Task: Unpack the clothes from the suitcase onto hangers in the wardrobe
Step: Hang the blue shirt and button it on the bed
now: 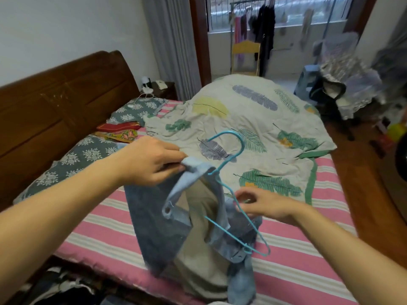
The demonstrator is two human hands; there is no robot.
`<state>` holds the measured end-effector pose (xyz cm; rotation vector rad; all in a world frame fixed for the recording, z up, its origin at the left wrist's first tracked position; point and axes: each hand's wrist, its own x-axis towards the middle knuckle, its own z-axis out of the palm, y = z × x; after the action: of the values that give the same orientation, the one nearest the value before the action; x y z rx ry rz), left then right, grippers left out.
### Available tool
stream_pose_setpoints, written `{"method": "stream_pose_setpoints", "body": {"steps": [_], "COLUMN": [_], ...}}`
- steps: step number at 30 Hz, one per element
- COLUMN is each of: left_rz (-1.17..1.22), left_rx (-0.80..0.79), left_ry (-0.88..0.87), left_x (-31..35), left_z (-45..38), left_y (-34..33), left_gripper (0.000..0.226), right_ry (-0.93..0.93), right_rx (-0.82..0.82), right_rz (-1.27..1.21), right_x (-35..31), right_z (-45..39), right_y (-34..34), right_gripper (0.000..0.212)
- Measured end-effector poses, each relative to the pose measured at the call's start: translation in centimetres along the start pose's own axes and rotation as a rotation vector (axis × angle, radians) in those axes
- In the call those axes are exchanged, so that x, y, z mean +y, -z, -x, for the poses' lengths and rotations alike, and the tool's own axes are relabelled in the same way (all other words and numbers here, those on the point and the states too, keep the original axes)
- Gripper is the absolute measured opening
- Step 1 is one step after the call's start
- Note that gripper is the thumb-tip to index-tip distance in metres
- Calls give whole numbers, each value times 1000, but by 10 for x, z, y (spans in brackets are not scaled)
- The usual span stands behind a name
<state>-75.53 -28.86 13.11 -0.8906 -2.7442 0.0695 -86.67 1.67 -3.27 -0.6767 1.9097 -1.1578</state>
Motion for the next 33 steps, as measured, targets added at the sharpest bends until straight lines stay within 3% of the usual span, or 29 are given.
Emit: {"method": "stream_pose_setpoints", "body": {"steps": [4, 6, 9, 13, 19, 21, 24, 25, 27, 30, 32, 33], "left_rz": [-87, -130, -178, -253, -430, -457, -503, -455, -250, -19, -6, -22], "left_rx": [-1, 10, 34, 118, 286, 281, 304, 316, 339, 374, 454, 493], "left_ry": [-27, 4, 95, 266, 571, 709, 735, 696, 615, 668, 735, 734], "left_x": [1, -3, -18, -39, -61, -63, -55, -48, -33, -32, -46, -54], "left_z": [9, 18, 43, 68, 13, -16, -55, -68, -94, -118, -119, -116], "left_y": [9, 13, 19, 24, 49, 73, 99, 103, 101, 87, 77, 73], "left_gripper": [30, 28, 24, 29, 22, 19, 11, 8, 21, 29, 23, 23], "right_ry": [194, 240, 97, -62, 97, 138, 349, 458, 594, 408, 208, 197], "right_rx": [191, 336, 491, 594, 1001, 1070, 1106, 1124, 1134, 1006, 786, 667], "right_rz": [329, 518, 604, 746, 901, 890, 962, 952, 895, 1040, 1159, 1170], "right_x": [-51, -53, -40, -34, -137, -177, -227, -238, -252, -247, -222, -211], "right_z": [-50, -65, -61, -42, -7, 14, 46, 53, 57, 39, 30, 29], "right_y": [-61, -67, -28, 50, 123, 128, 90, 71, 38, 13, 3, 1], "right_gripper": [38, 22, 7, 7, 32, 31, 13, 4, 7, 12, 22, 25]}}
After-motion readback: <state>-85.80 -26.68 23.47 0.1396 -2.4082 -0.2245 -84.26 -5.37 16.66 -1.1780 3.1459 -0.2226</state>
